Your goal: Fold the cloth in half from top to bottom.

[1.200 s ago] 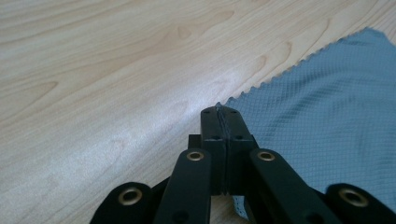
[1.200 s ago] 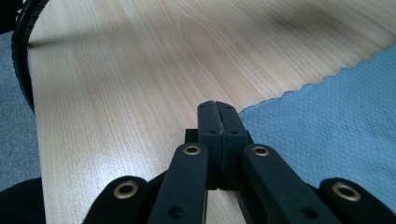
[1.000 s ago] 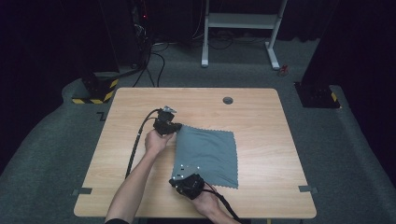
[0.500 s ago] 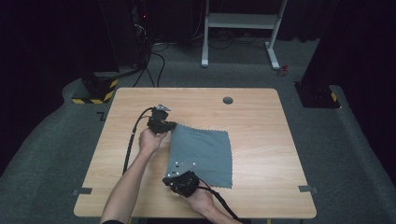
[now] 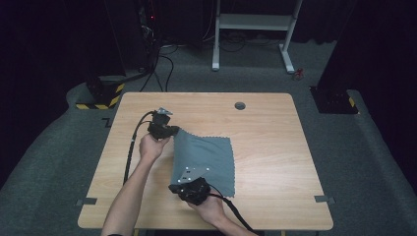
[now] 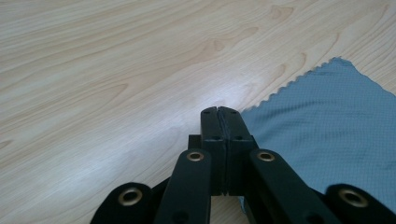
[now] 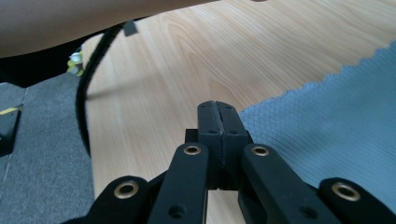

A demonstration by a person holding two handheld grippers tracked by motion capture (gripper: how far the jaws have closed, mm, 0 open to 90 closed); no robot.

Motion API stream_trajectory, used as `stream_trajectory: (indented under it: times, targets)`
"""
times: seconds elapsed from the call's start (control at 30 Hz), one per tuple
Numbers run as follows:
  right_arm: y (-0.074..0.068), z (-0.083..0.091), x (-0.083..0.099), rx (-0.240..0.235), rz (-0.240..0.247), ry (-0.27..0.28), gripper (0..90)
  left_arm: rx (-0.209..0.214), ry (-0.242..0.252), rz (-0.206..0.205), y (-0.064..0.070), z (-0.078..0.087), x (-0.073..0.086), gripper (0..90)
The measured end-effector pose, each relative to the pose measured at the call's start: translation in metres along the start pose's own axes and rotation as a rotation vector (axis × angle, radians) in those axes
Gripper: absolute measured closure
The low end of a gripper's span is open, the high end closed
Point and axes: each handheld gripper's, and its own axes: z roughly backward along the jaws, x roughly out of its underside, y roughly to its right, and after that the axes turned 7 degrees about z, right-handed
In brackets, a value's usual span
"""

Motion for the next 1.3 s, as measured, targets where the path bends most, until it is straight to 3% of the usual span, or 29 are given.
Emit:
stream_trajectory:
  times: [0.07, 0.1, 0.17, 0.27, 0.37, 0.6, 0.73, 0.9, 1.07, 1.3]
  targets:
    - [0.002, 0.004, 0.004, 0.012, -0.006, -0.002, 90.0, 0.006, -0.01, -0.006, 0.005, -0.009, -0.002, 89.8]
    - [0.004, 0.013, 0.014, 0.041, -0.014, -0.007, 90.0, 0.017, -0.017, -0.01, 0.012, -0.018, -0.005, 89.8]
    - [0.006, 0.017, 0.019, 0.056, -0.022, -0.01, 90.0, 0.022, -0.018, -0.018, 0.015, -0.02, -0.007, 89.7]
    - [0.011, 0.036, 0.036, 0.104, -0.052, -0.004, 90.0, 0.048, -0.021, -0.045, 0.034, -0.034, -0.015, 89.7]
    - [0.013, 0.048, 0.049, 0.142, -0.074, -0.004, 90.0, 0.053, -0.026, -0.061, 0.042, -0.04, -0.018, 89.7]
    - [0.018, 0.069, 0.072, 0.191, -0.117, -0.011, 90.0, 0.091, -0.05, -0.07, 0.066, -0.064, -0.024, 89.6]
    - [0.021, 0.078, 0.082, 0.22, -0.127, -0.018, 90.0, 0.087, -0.059, -0.106, 0.08, -0.072, -0.029, 89.6]
    - [0.023, 0.09, 0.093, 0.247, -0.147, -0.028, 90.0, 0.099, -0.059, -0.116, 0.094, -0.082, -0.033, 89.5]
    - [0.021, 0.096, 0.099, 0.276, -0.135, -0.037, 90.0, 0.114, -0.068, -0.115, 0.102, -0.089, -0.033, 89.5]
    - [0.024, 0.104, 0.108, 0.299, -0.155, -0.038, 90.0, 0.109, -0.074, -0.128, 0.109, -0.095, -0.034, 89.4]
